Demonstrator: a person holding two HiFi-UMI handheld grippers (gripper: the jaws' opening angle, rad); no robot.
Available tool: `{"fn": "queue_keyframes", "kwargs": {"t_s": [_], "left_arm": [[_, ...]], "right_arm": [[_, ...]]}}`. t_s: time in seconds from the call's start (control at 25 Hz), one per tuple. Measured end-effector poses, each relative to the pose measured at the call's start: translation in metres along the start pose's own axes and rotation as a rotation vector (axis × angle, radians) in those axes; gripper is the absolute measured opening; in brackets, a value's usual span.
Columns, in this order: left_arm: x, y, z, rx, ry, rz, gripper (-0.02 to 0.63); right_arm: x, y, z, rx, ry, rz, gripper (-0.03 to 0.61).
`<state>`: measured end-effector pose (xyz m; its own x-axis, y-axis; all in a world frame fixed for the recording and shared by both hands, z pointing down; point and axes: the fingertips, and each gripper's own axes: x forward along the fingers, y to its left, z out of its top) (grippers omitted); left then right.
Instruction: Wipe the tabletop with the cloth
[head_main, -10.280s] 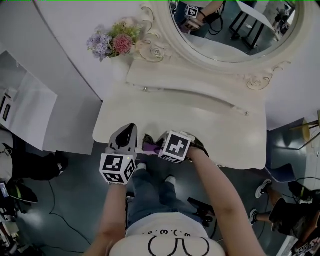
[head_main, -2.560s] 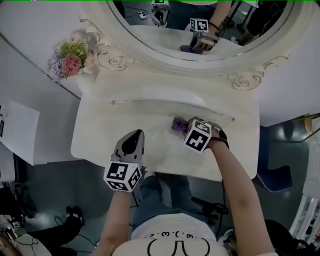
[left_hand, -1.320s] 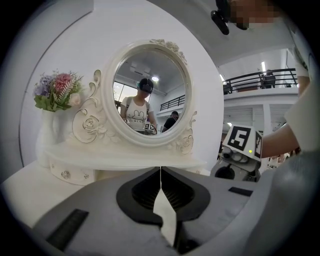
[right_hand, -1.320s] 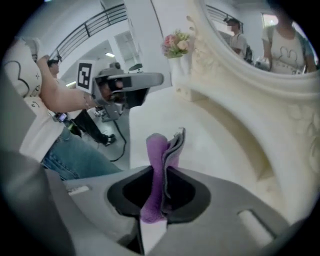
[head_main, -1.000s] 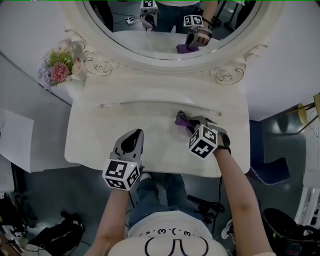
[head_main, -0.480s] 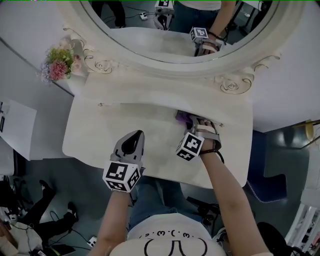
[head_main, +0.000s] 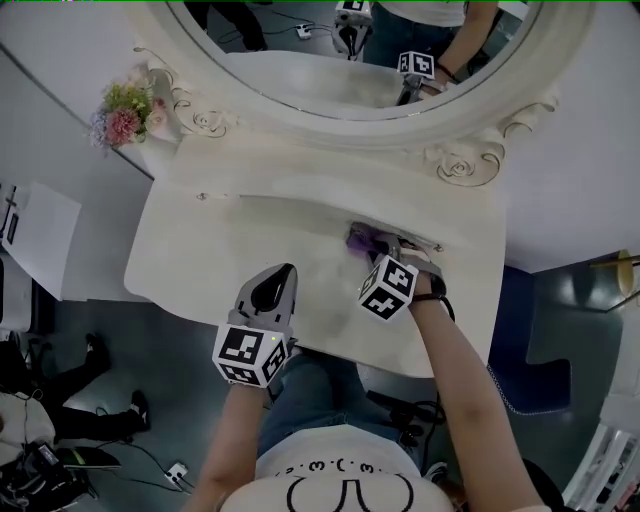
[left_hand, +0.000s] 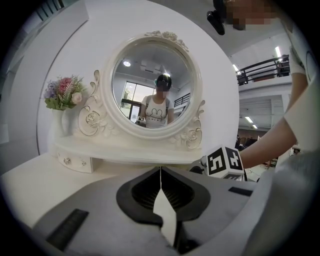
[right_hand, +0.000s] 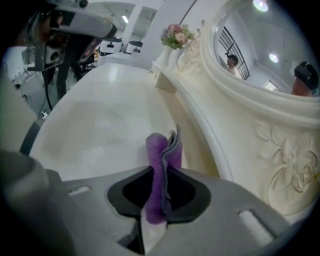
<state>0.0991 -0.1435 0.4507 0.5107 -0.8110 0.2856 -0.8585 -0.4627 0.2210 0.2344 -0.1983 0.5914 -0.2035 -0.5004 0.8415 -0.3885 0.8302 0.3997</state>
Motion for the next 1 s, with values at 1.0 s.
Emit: {"fn": "queue_keyframes", "kwargs": {"t_s": [1.0], "left_arm": [[-0.078,-0.031,-0.029,-0.012,0.002,-0.169,0.003]], "right_arm": [[-0.121,0.235,0.008,0.102,0.055,0.413,0.066]]}}
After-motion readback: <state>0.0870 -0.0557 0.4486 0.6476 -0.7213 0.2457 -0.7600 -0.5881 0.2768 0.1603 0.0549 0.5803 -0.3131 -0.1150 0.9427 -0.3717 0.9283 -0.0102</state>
